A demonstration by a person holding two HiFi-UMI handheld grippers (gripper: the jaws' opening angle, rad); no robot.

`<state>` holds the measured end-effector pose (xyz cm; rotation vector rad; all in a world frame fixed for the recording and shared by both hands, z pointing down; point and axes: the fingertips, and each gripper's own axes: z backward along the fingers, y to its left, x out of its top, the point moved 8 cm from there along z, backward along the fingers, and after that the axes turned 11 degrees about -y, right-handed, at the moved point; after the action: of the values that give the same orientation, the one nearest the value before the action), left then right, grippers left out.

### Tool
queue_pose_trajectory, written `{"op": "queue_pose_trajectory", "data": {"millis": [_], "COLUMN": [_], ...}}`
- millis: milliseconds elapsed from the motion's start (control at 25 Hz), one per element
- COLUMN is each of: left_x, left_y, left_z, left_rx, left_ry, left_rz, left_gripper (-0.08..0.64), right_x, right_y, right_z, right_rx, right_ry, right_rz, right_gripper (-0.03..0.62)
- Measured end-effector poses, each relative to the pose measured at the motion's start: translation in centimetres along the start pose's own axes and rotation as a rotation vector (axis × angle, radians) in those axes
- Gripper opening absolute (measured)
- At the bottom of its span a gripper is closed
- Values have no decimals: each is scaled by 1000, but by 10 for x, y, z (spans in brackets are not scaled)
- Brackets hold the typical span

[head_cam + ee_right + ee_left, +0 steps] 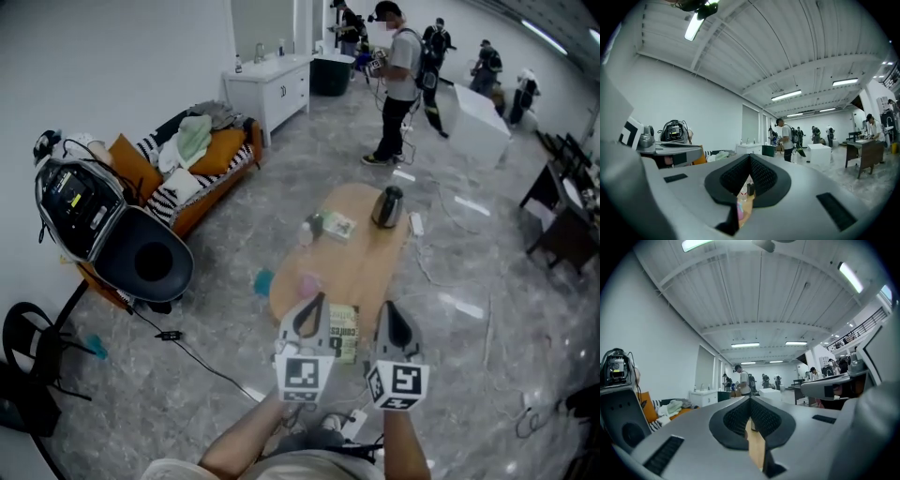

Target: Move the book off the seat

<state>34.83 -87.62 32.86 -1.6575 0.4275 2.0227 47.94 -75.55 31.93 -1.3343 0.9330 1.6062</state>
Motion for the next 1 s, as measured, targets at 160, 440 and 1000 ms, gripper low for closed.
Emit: {"op": "queue_pose_trajectory", "data": {"millis": [160, 440, 1000], "left_x": [14, 18, 18], "left_y": [-4, -5, -13], "left_z": [3, 0, -6], "left_rx": [13, 21, 35], "left_ry": [-78, -54, -54], "left_rz": [2, -17, 5], "left_gripper": [3, 3, 3], "right_x": [15, 26, 28], "right_y": [-1, -1, -19], "right_z": [2, -2, -3], "right_rx": [19, 49, 37], "right_ry": [-36, -66, -70], "right_rz": [18, 29, 22], "right_gripper": [5, 5, 5]}}
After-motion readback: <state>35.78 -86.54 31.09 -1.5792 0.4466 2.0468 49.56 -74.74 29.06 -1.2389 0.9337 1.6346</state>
